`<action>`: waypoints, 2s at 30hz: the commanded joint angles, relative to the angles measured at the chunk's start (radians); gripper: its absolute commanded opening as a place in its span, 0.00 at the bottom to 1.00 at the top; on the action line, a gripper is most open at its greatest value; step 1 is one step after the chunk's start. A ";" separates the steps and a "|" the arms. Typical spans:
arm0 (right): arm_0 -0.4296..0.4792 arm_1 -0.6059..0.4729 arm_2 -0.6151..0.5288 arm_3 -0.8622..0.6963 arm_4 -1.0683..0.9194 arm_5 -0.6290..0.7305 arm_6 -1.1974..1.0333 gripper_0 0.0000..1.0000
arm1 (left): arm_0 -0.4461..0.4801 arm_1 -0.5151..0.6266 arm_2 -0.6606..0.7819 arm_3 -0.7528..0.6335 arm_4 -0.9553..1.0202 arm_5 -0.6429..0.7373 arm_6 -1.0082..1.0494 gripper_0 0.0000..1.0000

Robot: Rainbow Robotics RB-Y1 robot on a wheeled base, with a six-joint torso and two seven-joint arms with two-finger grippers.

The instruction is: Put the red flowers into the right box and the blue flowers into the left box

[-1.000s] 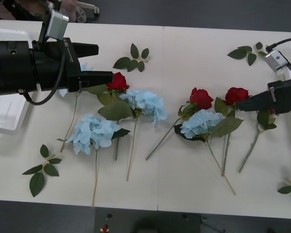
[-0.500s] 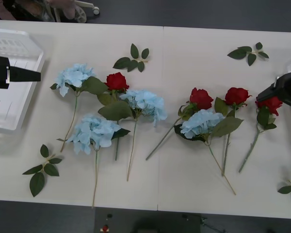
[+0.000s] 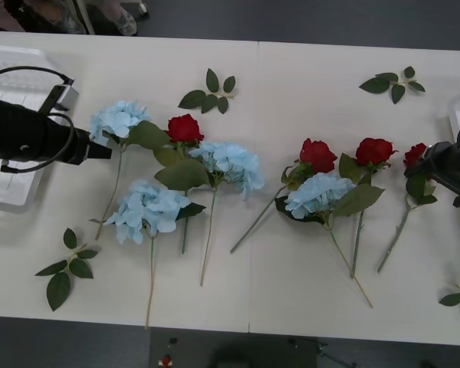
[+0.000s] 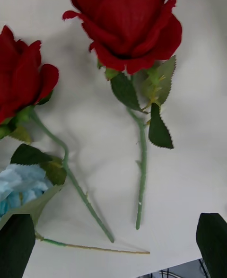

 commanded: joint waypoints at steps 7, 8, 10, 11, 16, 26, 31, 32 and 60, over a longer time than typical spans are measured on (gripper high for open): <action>-0.043 -0.005 0.115 0.070 0.152 -0.142 0.006 1.00 | -0.188 -0.138 -0.073 0.312 -0.064 0.001 0.001 1.00; -0.047 -0.005 0.135 0.078 0.169 -0.164 0.006 1.00 | -0.198 -0.159 -0.073 0.339 -0.082 -0.001 -0.001 1.00; -0.047 -0.005 0.162 0.093 0.189 -0.197 0.007 1.00 | -0.214 -0.199 -0.073 0.378 -0.116 -0.009 -0.002 1.00; -0.047 -0.004 0.175 0.103 0.194 -0.217 0.009 1.00 | -0.221 -0.216 -0.071 0.395 -0.132 -0.012 -0.002 1.00; -0.060 0.004 0.241 0.169 0.217 -0.309 0.013 1.00 | -0.250 -0.280 -0.080 0.454 -0.182 -0.013 -0.005 1.00; -0.088 0.064 0.264 0.261 0.281 -0.374 0.049 1.00 | -0.285 -0.320 -0.191 0.496 -0.331 -0.099 -0.002 1.00; -0.103 0.085 0.274 0.299 0.283 -0.394 0.070 1.00 | -0.285 -0.331 -0.206 0.496 -0.357 -0.121 0.001 0.02; -0.105 0.085 0.276 0.304 0.284 -0.398 0.073 1.00 | -0.285 -0.331 -0.206 0.496 -0.359 -0.121 0.001 0.00; -0.211 0.094 0.449 0.449 0.250 -0.556 0.090 0.00 | -0.283 0.089 -0.010 0.062 -0.349 0.238 -0.005 0.00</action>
